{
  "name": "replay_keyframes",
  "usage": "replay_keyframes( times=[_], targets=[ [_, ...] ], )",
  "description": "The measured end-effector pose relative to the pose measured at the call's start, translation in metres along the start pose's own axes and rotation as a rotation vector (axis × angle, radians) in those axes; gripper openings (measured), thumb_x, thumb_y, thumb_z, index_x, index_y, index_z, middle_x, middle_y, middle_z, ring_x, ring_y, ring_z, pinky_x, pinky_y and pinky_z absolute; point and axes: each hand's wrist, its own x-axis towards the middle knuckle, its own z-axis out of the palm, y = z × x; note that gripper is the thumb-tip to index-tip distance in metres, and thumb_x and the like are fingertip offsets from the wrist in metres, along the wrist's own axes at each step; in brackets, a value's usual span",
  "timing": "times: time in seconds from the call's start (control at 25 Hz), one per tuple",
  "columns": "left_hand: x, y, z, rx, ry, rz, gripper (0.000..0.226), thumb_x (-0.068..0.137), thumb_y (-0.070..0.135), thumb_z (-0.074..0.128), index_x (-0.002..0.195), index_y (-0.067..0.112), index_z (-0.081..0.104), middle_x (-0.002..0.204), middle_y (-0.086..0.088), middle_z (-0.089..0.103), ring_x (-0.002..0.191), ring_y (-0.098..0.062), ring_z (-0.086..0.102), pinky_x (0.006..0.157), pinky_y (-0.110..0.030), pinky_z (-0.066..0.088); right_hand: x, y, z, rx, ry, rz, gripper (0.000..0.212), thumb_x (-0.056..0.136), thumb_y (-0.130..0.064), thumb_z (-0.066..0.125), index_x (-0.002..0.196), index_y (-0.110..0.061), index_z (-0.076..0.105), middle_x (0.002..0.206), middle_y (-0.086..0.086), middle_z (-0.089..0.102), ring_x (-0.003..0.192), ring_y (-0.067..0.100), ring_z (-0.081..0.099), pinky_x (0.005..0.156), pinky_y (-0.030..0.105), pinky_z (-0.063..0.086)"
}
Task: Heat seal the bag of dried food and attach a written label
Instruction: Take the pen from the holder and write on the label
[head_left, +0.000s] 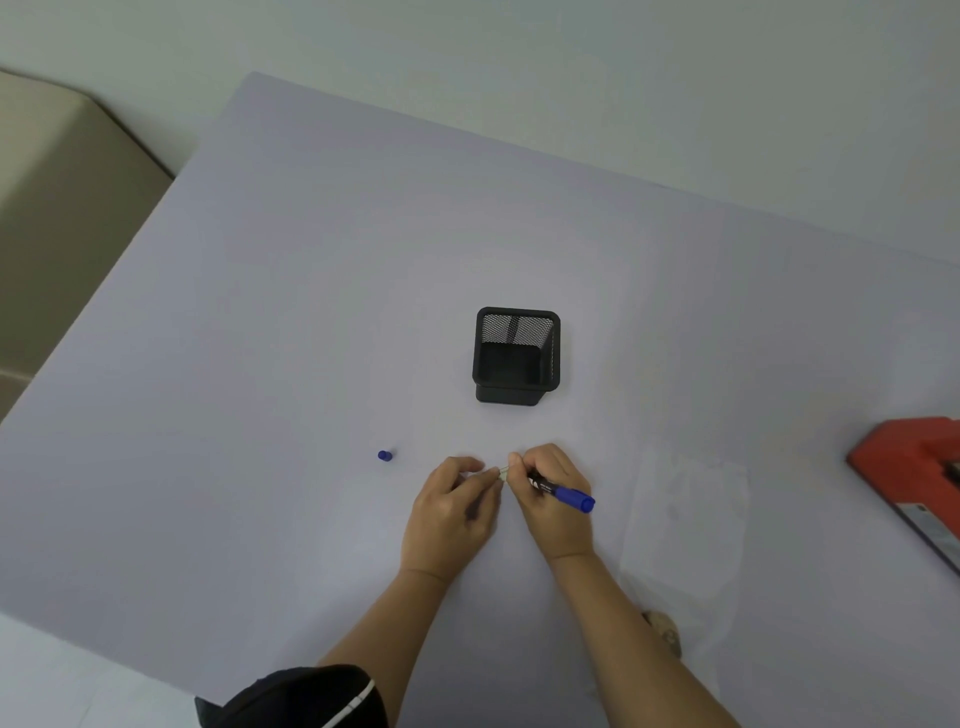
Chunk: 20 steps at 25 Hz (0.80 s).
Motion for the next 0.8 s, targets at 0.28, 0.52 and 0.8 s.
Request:
replay_keyframes(
  times=[0.28,0.52,0.8],
  targets=[
    [0.0003,-0.0005,0.0,0.008,-0.002,0.005,0.019,0.083,0.023,0.061,0.087,0.01,0.075,0.093,-0.009,0.066,0.072,-0.016,0.063,0.069,-0.02,0.051,-0.0002,0.001,0.0003,-0.005,-0.001,0.019,0.027,0.088,-0.014,0.057,0.064,-0.006,0.05,0.065,-0.016,0.043,0.064,-0.004,0.046,0.062,0.003,0.038],
    [0.0001,-0.0005,-0.0002,0.002,0.0,0.005,0.018,0.083,0.022,0.063,0.087,0.01,0.075,0.093,-0.009,0.066,0.073,-0.016,0.063,0.07,-0.018,0.05,0.0004,0.0005,0.0007,-0.009,0.03,0.009,0.029,0.089,-0.017,0.055,0.063,-0.006,0.049,0.065,-0.006,0.046,0.064,-0.005,0.044,0.062,0.002,0.037],
    [-0.0005,0.0002,0.0005,-0.001,0.021,0.005,0.019,0.084,0.023,0.061,0.086,0.009,0.074,0.09,-0.008,0.065,0.074,-0.015,0.062,0.071,-0.018,0.05,0.0039,-0.0061,-0.0015,0.085,0.133,0.079,0.031,0.088,-0.024,0.056,0.062,-0.009,0.048,0.058,-0.002,0.046,0.059,0.011,0.046,0.055,0.01,0.039]
  ],
)
